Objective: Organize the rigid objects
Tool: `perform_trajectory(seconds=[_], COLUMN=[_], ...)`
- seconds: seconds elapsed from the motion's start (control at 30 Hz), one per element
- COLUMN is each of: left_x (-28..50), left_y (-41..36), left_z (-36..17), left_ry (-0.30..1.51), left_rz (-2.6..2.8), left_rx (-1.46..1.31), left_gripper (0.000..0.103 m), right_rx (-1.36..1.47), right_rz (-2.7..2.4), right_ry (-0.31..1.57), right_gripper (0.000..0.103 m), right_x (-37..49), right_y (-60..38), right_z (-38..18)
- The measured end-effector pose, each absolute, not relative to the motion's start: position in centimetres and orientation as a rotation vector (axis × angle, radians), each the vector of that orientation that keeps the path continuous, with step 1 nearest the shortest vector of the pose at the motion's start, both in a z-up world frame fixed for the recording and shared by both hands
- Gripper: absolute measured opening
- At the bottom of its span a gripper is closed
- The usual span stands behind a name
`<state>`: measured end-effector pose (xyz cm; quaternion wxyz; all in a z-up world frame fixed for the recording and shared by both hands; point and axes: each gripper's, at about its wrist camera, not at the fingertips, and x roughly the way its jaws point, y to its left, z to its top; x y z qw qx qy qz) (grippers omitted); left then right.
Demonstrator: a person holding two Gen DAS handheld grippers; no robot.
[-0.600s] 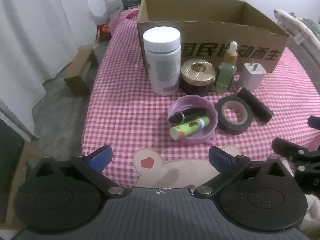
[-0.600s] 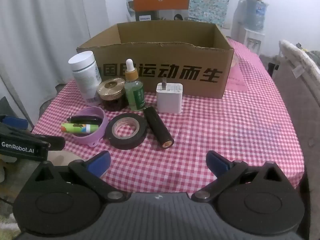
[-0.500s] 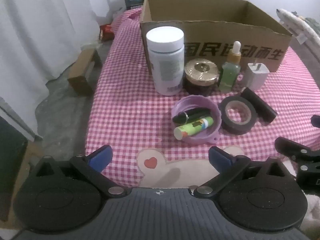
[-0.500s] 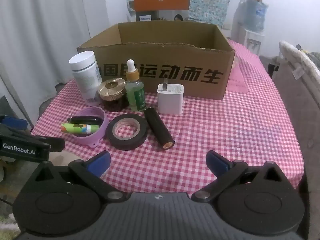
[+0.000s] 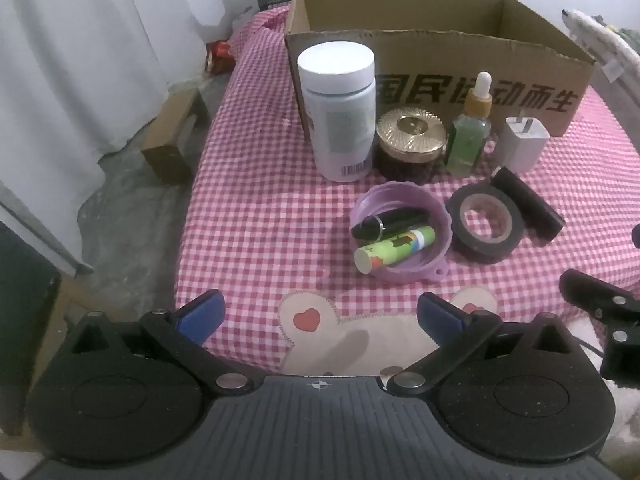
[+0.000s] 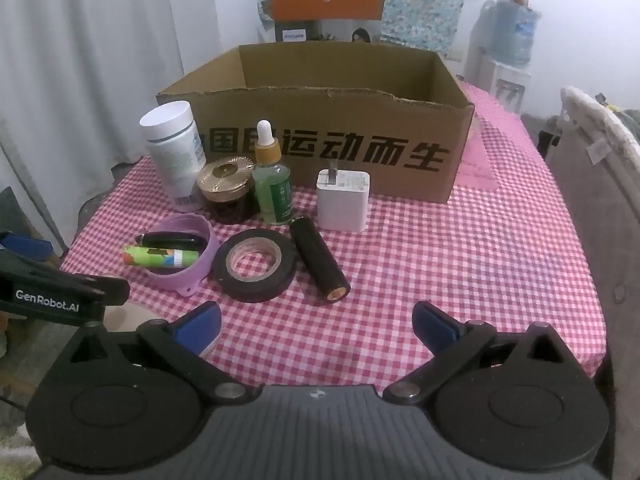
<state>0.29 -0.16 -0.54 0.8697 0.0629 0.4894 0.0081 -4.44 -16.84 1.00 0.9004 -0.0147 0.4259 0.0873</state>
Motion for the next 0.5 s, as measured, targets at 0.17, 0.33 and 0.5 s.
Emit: perform_trajectory(seconds=[0.17, 0.33, 0.5], left_x=[0.38, 0.5, 0.64], left_y=[-0.2, -0.23, -0.28], left_z=[-0.72, -0.91, -1.07], left_ry=[1.031, 1.04, 1.046], left_rz=[0.02, 0.023, 0.027], left_rx=[0.134, 0.134, 0.136], left_gripper=[0.103, 0.103, 0.103], right_rx=[-0.031, -0.033, -0.033], right_rz=[0.189, 0.2, 0.208], right_ry=[0.889, 0.892, 0.897], right_gripper=[0.103, 0.103, 0.103], right_x=[-4.4, -4.33, -4.18], right_y=[-16.73, -16.63, -16.56], right_z=[0.77, 0.78, 0.71])
